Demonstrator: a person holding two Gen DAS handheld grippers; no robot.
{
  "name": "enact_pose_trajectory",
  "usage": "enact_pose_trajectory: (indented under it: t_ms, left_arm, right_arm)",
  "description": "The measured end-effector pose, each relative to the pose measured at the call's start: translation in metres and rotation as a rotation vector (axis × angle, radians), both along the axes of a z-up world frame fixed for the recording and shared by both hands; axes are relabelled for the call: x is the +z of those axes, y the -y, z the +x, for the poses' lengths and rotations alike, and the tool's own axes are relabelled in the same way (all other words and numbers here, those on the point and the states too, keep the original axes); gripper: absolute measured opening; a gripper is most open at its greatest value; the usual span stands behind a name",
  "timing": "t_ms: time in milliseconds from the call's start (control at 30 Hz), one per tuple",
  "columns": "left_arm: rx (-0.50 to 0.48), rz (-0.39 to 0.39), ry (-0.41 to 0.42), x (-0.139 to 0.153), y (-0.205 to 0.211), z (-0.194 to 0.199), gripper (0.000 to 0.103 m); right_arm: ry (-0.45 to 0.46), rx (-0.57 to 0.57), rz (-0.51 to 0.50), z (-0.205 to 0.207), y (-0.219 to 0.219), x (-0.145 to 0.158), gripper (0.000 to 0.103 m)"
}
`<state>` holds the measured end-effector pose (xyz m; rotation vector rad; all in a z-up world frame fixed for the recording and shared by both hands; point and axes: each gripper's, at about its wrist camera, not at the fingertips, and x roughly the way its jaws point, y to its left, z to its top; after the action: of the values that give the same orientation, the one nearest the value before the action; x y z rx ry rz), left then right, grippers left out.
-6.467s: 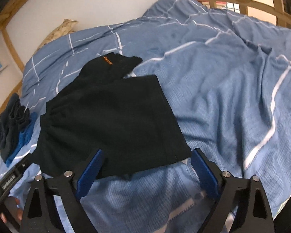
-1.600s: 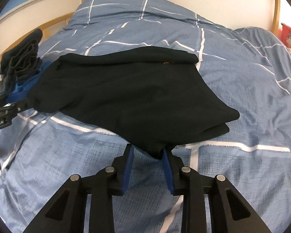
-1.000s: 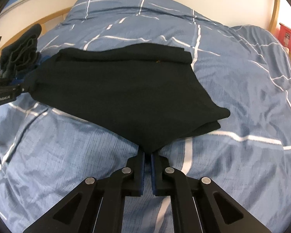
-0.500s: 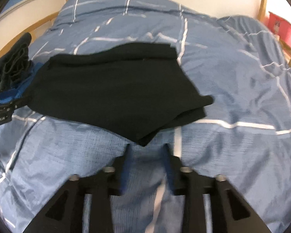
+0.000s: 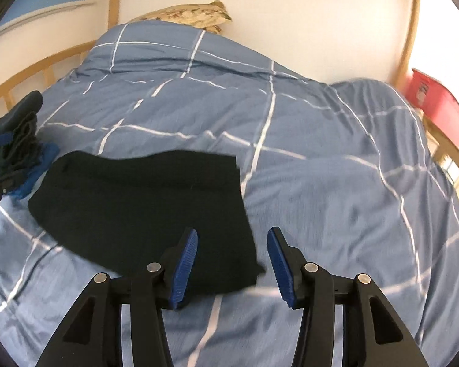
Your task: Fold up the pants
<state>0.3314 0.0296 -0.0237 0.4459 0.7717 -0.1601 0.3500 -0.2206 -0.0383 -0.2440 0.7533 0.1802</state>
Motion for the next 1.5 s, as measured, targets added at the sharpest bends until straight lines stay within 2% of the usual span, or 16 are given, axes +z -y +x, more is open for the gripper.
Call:
enact_pose_trajectory:
  t_ms: [100, 200, 367, 600, 867, 967, 1033, 1067, 1100, 1200, 1267, 1400, 1500]
  left_arm:
    - [-0.076, -0.009, -0.014, 0.002, 0.009, 0.016, 0.082]
    - [-0.164, -0.027, -0.023, -0.001, 0.020, 0.033, 0.082]
    - [-0.254, -0.014, -0.077, -0.022, 0.035, 0.056, 0.076]
    - [-0.271, 0.031, -0.145, -0.053, 0.041, 0.083, 0.074]
    - [-0.264, 0.107, -0.170, -0.073, 0.044, 0.100, 0.074]
    - [-0.239, 0.131, -0.165, -0.080, 0.043, 0.106, 0.074]
    - [-0.221, 0.117, -0.172, -0.082, 0.040, 0.109, 0.067]
    - [-0.215, 0.108, -0.180, -0.082, 0.038, 0.111, 0.056]
    - [-0.212, 0.097, -0.191, -0.083, 0.037, 0.113, 0.047]
    - [-0.200, 0.077, -0.211, -0.083, 0.035, 0.117, 0.029]
    - [-0.178, 0.062, -0.221, -0.083, 0.032, 0.121, 0.025]
    - [-0.095, -0.015, -0.231, -0.078, 0.019, 0.134, 0.024]
    - [-0.043, -0.042, -0.232, -0.079, 0.010, 0.143, 0.026]
  right_arm:
    - [-0.009, 0.036, 0.017, 0.025, 0.001, 0.000, 0.048]
    - [-0.061, 0.076, 0.058, 0.054, 0.003, -0.008, 0.048]
    - [-0.111, 0.113, 0.101, 0.087, 0.004, -0.027, 0.048]
    - [-0.173, 0.085, 0.139, 0.119, 0.009, -0.054, 0.043]
    - [-0.187, 0.084, 0.164, 0.133, 0.009, -0.069, 0.043]
    - [-0.199, 0.087, 0.166, 0.139, 0.006, -0.073, 0.037]
    - [-0.208, 0.082, 0.173, 0.144, 0.007, -0.076, 0.037]
    - [-0.208, 0.079, 0.176, 0.146, 0.007, -0.076, 0.032]
    - [-0.207, 0.078, 0.180, 0.147, 0.008, -0.076, 0.019]
    - [-0.193, 0.086, 0.180, 0.148, 0.006, -0.073, 0.008]
    - [-0.179, 0.079, 0.191, 0.151, 0.005, -0.068, 0.007]
    - [-0.149, 0.052, 0.218, 0.164, 0.004, -0.054, 0.006]
    - [-0.143, 0.025, 0.223, 0.179, 0.001, -0.048, 0.006]
